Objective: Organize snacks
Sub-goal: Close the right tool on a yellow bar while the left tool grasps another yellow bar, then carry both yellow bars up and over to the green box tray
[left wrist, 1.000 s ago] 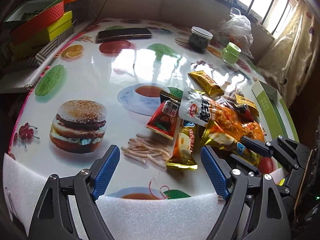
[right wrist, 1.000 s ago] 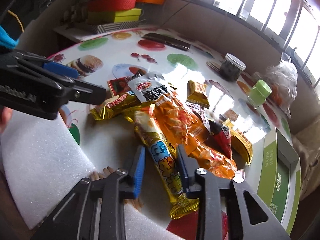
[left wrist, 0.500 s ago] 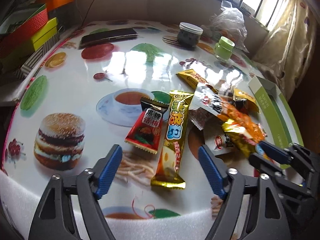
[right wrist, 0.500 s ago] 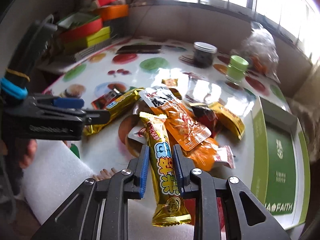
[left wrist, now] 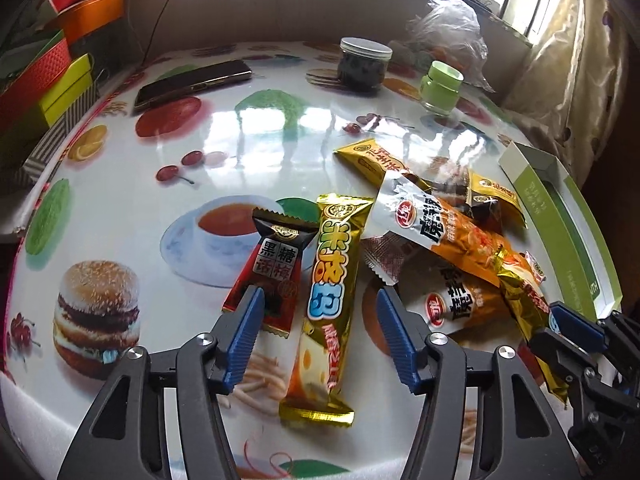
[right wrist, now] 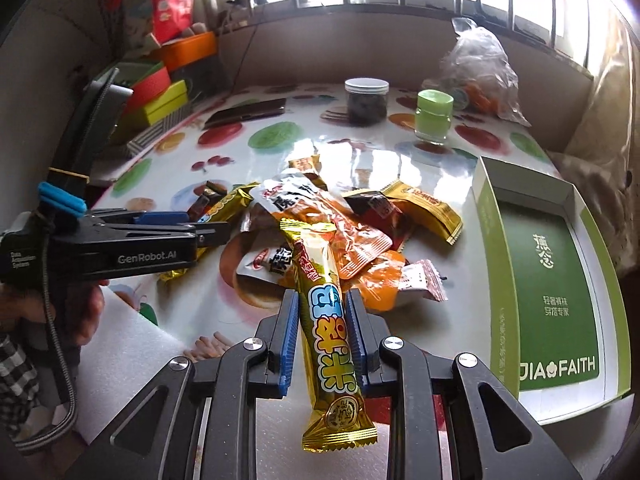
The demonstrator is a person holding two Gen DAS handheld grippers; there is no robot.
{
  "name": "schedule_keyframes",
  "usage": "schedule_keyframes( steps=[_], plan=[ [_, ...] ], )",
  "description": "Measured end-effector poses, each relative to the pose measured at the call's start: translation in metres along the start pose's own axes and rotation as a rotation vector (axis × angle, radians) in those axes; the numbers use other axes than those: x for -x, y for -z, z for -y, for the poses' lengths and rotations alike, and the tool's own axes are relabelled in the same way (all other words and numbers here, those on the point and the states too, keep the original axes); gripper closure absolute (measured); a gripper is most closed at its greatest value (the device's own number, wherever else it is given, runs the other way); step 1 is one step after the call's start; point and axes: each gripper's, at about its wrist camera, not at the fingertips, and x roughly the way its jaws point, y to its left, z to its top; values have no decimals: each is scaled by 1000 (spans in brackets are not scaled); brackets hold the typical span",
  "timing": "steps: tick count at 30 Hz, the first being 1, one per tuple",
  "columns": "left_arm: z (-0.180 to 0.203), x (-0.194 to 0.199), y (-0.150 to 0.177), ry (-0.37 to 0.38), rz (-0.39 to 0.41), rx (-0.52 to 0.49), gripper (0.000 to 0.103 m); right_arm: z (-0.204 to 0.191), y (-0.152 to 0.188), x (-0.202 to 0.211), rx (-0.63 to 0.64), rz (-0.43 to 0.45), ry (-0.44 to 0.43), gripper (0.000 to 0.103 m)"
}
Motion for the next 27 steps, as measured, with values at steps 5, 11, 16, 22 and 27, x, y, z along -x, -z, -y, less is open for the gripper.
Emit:
schedule_keyframes(
  steps=[5, 11, 16, 22, 27],
  plan=[
    [5, -4, -3, -14, 0, -19, 46, 1, 1, 1, -8, 3, 5, 80],
    [8, -6, -4, -38, 0, -31, 60, 3, 1, 1, -17, 5, 8, 80],
    [9, -6, -5, -39, -5, -40, 76, 3, 1, 2, -18, 5, 8, 80],
    [9, -4, -4, -29, -7, -27, 79, 5, 1, 3, -23, 9, 10, 80],
    [11, 3, -1, -27, 1, -24, 79, 5, 1, 6, -30, 17, 10, 80]
  ],
)
